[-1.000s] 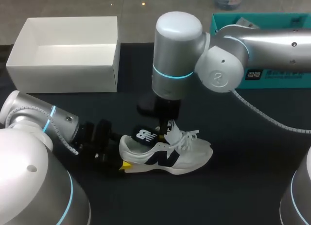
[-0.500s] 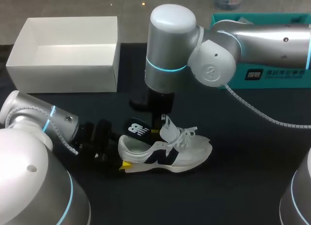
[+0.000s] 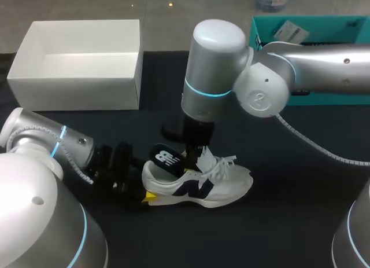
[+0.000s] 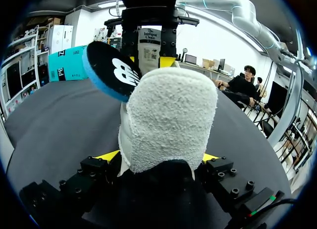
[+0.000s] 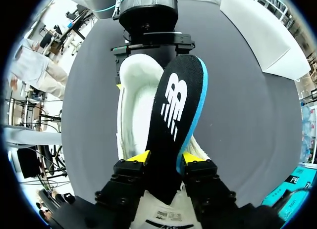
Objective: Take the shoe out of the shoebox, open the shoe tongue, remove and reinsert the insole, then place the shoe into the shoebox
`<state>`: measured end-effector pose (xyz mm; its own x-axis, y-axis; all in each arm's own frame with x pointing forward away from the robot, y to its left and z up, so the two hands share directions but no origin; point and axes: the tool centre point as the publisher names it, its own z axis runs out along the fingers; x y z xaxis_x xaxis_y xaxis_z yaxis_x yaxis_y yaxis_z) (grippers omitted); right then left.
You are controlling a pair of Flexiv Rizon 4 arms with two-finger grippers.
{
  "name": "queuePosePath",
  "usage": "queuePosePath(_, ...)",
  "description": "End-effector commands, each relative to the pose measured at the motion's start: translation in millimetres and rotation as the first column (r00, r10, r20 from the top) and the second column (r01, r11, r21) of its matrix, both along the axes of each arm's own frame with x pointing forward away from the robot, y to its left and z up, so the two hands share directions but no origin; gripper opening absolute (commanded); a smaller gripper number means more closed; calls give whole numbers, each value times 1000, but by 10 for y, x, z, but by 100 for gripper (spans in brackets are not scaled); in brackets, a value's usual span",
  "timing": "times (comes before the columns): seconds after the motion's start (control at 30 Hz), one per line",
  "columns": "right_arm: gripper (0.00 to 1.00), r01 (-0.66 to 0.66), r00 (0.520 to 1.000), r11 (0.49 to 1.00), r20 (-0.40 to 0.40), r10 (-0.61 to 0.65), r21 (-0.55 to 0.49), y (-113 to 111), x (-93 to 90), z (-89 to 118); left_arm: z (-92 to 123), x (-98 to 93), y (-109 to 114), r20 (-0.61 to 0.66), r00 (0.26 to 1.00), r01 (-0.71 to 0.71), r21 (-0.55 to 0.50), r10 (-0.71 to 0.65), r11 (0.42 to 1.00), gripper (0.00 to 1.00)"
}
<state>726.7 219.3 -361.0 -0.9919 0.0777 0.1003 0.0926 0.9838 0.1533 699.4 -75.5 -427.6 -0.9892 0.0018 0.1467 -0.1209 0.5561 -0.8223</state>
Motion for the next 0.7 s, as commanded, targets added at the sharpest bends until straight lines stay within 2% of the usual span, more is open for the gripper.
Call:
queuePosePath(0.03,37,7,1000,1000,-5,-7,9,-60,-3,-52,-48,8,-2,-1,1000,0,1,0,1000,0)
queuePosePath(0.1,33,11,1000,1000,-9,-11,14,-70,9,-78,-48,8,-2,-1,1000,0,1,0,1000,0)
queuePosePath(0.17,20,10,1000,1000,-14,-10,16,-64,33,-107,-48,8,-2,-1,1000,0,1,0,1000,0)
queuePosePath(0.2,5,10,1000,1000,-15,-10,17,-59,42,-116,-48,8,-2,-1,1000,0,1,0,1000,0)
queuePosePath(0.23,0,8,1000,1000,-16,-8,18,-49,52,-122,-48,8,-2,-1,1000,0,1,0,1000,0)
queuePosePath(0.7,0,-109,992,992,66,104,65,274,283,136,-48,8,-2,-1,1000,0,1,0,1000,0)
